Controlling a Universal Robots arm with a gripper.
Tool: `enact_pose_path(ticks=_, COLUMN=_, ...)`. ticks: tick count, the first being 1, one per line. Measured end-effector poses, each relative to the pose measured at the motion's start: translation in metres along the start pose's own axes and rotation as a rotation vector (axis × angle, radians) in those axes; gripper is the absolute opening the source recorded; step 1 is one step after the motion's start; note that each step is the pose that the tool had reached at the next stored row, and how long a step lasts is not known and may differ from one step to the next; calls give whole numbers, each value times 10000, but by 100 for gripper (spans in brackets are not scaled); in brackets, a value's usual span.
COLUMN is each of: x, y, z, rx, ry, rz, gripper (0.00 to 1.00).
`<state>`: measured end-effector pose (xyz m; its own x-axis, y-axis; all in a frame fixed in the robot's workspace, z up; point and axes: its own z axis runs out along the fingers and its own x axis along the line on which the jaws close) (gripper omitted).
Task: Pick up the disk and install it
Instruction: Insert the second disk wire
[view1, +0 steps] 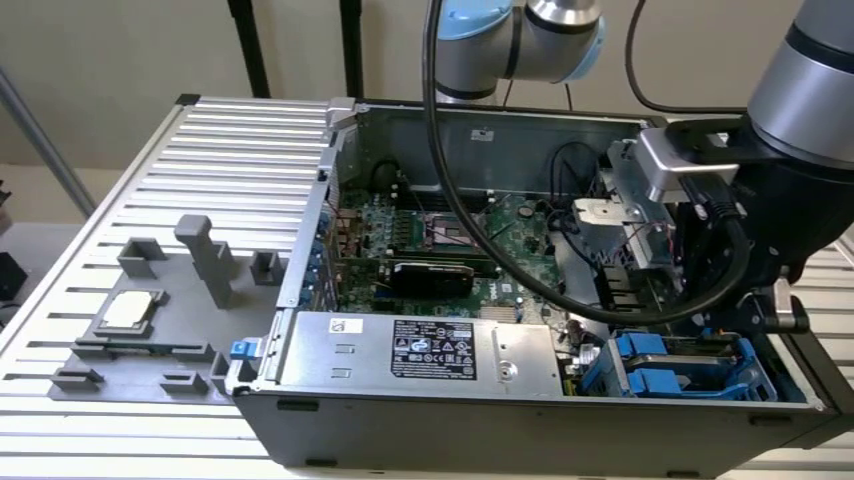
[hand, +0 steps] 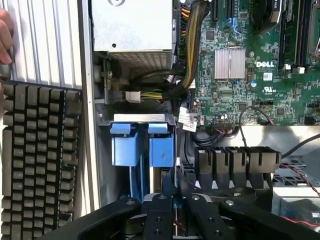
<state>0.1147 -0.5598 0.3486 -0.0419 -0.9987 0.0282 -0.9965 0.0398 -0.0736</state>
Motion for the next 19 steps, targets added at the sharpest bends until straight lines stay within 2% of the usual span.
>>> enact_pose_path(ticks=7, x=8, y=-19, z=36, rx=59, ry=23, rz=0, gripper=0)
enact_pose_path(ticks=19, x=16, y=-22, z=63, rx=70, ry=54, rz=-2, gripper=0)
